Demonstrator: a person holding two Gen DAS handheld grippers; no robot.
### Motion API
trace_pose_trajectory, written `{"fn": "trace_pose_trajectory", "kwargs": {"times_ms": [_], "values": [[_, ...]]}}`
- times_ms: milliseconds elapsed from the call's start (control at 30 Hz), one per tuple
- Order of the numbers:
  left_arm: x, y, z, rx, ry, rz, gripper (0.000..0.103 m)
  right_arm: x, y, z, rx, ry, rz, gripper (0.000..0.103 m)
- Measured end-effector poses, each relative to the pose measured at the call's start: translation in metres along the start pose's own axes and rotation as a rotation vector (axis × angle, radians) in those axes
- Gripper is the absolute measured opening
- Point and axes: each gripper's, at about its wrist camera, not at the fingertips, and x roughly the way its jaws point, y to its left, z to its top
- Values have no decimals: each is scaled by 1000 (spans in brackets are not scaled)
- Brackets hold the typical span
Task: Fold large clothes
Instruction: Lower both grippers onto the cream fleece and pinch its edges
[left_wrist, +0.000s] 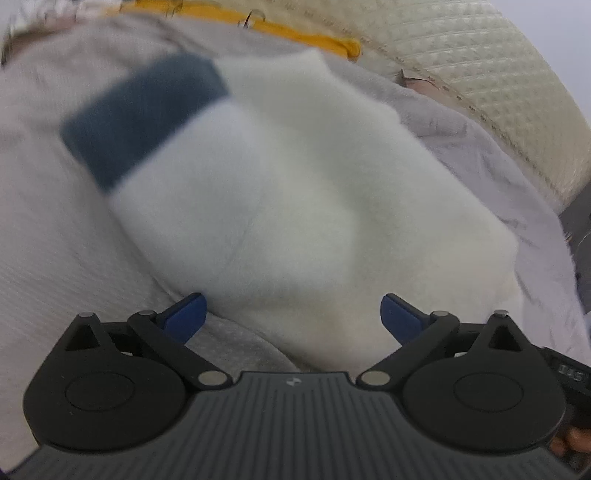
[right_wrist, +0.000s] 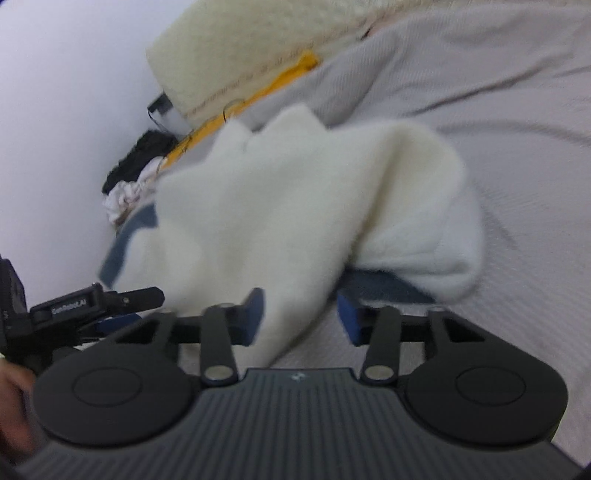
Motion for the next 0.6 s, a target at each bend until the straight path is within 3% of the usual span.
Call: {"fn": "trace_pose_trajectory", "kwargs": {"times_ms": [100,200,300,467,567,600], "values": [[12,15,-2,-64,-18,-31,99,17,-13,4,25,17,56,42],[15,35,0,-192,-71,-64,88,25,-20,11,36,-3,127,42],[19,44,1,-257,-103,-79,75,32,-26,15,64,-24,161,37],[29,47,7,-291,-85,-55,50,36,-17,22,37,-38,141,37],[22,44,13,-338,-103,-76,30,34,-18,25,103,-42,146,29],[20,42,14,-352,-114,-87,27,31,-17,26,114,-42,129,25]]}}
